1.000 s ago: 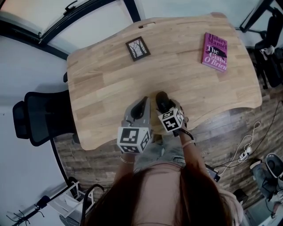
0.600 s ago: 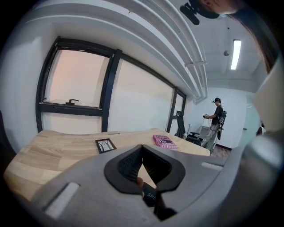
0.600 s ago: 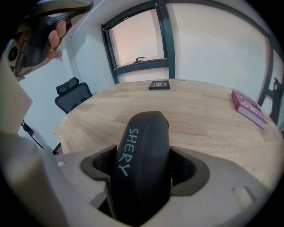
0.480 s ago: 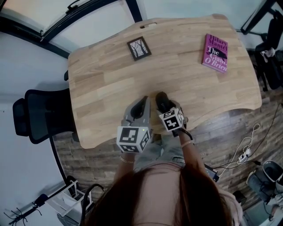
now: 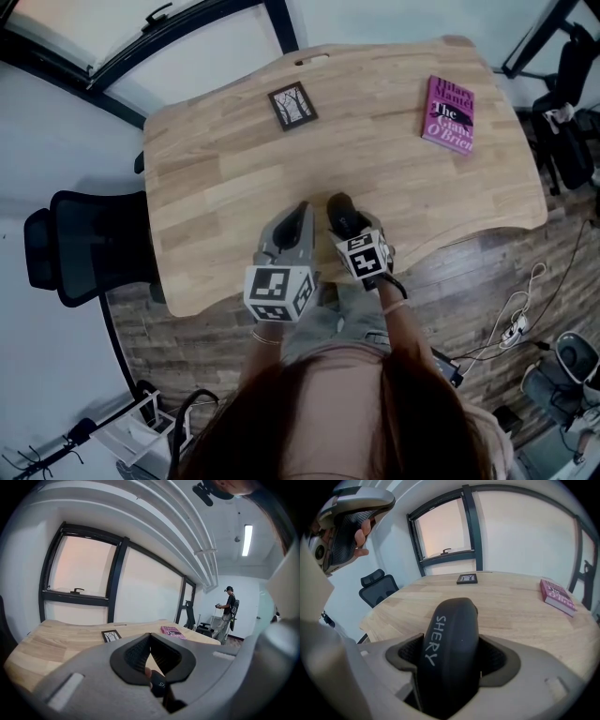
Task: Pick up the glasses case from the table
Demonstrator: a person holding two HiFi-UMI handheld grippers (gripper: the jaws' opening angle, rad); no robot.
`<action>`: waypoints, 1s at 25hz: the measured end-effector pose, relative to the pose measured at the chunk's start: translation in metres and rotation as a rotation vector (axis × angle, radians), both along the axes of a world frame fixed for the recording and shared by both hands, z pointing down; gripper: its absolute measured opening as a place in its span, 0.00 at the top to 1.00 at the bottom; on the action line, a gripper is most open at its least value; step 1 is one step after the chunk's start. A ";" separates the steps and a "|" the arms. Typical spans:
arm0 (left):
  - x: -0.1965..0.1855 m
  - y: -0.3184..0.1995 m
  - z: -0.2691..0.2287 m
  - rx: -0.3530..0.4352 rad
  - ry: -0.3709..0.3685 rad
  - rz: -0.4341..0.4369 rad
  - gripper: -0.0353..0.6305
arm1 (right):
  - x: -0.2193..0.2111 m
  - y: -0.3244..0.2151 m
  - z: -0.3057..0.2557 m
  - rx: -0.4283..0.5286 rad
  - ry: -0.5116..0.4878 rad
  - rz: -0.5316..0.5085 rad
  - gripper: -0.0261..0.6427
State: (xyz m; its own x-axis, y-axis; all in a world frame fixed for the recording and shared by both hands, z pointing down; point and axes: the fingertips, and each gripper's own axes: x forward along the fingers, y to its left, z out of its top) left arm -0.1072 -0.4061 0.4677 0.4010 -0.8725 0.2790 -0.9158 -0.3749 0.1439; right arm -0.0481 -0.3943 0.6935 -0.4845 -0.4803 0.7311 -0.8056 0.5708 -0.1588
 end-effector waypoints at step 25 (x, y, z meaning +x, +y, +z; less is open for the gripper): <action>-0.027 0.056 -0.052 0.131 0.004 0.070 0.93 | -0.007 0.026 -0.098 0.190 -0.029 0.082 0.42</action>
